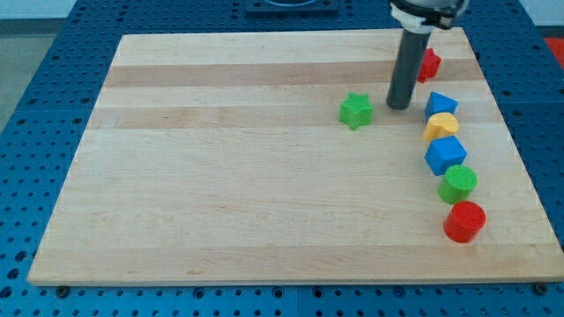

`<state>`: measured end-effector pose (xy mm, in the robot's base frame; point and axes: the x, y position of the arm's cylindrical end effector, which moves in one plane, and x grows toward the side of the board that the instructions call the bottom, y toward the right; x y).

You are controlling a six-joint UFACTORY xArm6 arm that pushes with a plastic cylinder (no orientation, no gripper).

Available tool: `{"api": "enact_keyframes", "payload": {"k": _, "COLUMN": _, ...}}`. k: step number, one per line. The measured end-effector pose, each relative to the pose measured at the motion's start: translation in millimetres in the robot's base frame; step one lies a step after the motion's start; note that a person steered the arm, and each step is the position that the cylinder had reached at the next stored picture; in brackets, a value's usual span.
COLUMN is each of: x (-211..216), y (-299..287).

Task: Move the green star at the center of the board

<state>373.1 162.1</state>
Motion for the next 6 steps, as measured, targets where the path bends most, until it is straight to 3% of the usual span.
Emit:
{"api": "enact_keyframes", "payload": {"k": 1, "x": 12, "y": 3}}
{"api": "enact_keyframes", "payload": {"k": 6, "x": 15, "y": -95}}
